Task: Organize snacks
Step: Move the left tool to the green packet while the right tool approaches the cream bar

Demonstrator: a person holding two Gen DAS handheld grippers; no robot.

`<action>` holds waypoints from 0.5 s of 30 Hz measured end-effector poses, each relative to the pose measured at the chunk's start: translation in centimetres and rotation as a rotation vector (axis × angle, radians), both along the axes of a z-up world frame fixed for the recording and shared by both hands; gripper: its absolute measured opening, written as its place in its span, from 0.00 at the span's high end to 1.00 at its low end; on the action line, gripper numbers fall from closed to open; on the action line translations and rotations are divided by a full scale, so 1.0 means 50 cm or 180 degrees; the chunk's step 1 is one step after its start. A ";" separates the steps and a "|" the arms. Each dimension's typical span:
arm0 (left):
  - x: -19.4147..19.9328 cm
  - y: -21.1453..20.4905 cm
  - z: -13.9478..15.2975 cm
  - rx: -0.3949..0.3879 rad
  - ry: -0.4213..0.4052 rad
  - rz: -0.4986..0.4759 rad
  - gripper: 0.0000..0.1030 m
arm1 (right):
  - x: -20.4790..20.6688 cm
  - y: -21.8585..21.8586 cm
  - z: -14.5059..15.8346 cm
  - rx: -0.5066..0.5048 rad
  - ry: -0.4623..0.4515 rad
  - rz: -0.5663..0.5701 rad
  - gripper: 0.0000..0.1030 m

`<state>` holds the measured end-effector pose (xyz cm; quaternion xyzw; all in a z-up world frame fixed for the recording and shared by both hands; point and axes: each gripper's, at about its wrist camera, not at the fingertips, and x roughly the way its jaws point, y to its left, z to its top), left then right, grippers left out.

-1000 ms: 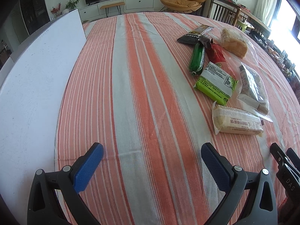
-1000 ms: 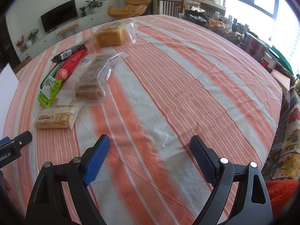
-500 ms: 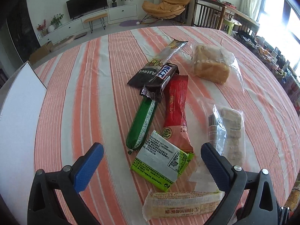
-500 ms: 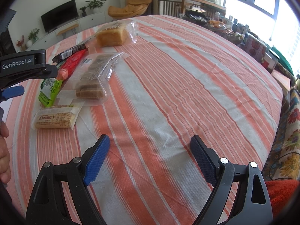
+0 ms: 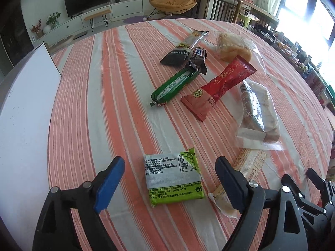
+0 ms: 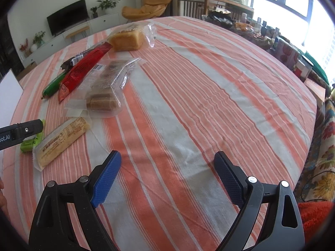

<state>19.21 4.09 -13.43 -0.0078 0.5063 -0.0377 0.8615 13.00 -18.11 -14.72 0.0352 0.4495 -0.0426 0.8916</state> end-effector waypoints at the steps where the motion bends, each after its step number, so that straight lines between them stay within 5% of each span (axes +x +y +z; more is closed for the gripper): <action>1: -0.001 -0.003 -0.001 0.0001 0.0010 -0.0037 0.15 | 0.000 0.000 0.000 0.0001 -0.0001 0.0006 0.10; 6: -0.011 -0.021 -0.028 0.0352 0.0078 -0.0052 0.14 | -0.002 -0.001 -0.001 0.0002 -0.0003 0.0015 0.10; 11: -0.030 0.023 -0.041 0.0162 0.0067 0.0228 0.00 | -0.001 -0.001 -0.001 0.0001 -0.0002 0.0016 0.10; 15: -0.049 0.030 -0.048 0.0164 -0.0127 0.0240 0.00 | -0.001 -0.001 -0.001 0.0001 -0.0004 0.0016 0.10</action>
